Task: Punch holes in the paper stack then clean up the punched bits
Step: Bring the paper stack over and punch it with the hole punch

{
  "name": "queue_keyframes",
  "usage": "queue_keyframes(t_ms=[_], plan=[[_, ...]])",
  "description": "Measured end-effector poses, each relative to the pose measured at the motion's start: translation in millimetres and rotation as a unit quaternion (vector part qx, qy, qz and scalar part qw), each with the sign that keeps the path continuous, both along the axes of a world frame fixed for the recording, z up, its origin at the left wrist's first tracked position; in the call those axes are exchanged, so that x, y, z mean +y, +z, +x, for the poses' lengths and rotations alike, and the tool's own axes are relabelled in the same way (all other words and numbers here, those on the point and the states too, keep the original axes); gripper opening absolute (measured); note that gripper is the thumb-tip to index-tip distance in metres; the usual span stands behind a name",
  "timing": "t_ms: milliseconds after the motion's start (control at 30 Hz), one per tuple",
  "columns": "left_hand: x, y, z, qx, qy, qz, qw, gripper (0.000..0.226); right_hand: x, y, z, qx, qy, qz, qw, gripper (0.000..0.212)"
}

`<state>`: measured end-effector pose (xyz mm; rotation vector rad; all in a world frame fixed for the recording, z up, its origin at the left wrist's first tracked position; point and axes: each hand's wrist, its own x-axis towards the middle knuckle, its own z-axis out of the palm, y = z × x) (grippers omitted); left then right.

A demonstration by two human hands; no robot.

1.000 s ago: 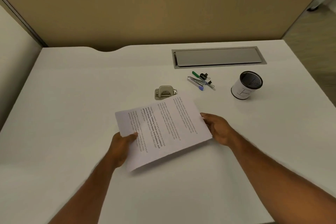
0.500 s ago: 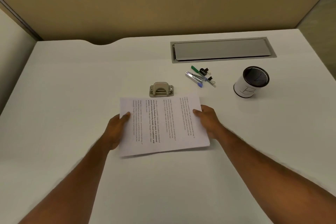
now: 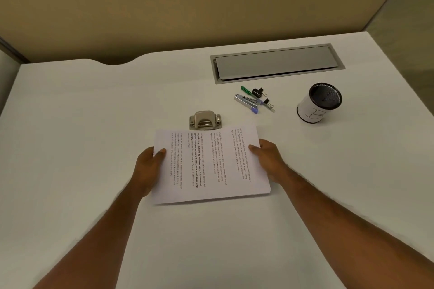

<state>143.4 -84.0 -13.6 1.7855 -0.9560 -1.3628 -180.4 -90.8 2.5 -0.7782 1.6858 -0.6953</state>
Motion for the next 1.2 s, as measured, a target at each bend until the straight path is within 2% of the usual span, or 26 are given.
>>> queue_keyframes(t_ms=[200,633,867,1000,1200], plan=[[3.3,-6.5,2.3,0.008,-0.003,-0.009,1.000,0.020,2.1,0.3,-0.2,-0.005,-0.005,-0.005,1.000,0.016],[-7.7,-6.3,1.2,-0.019,-0.003,0.000,1.000,0.026,-12.5,1.2,7.2,0.042,0.004,0.005,0.999,0.020],[-17.1,-5.7,4.6,-0.030,0.001,0.016,0.999,0.024,-18.6,0.2,11.3,0.066,0.003,0.016,0.998,0.021],[-19.3,-5.3,7.2,-0.036,0.006,0.018,0.999,0.014,-19.6,-0.8,11.5,0.064,0.004,0.022,0.998,0.021],[-26.4,-2.1,9.9,-0.049,0.003,0.021,0.999,0.023,-27.5,0.3,13.9,0.061,0.003,0.017,0.998,0.016]])
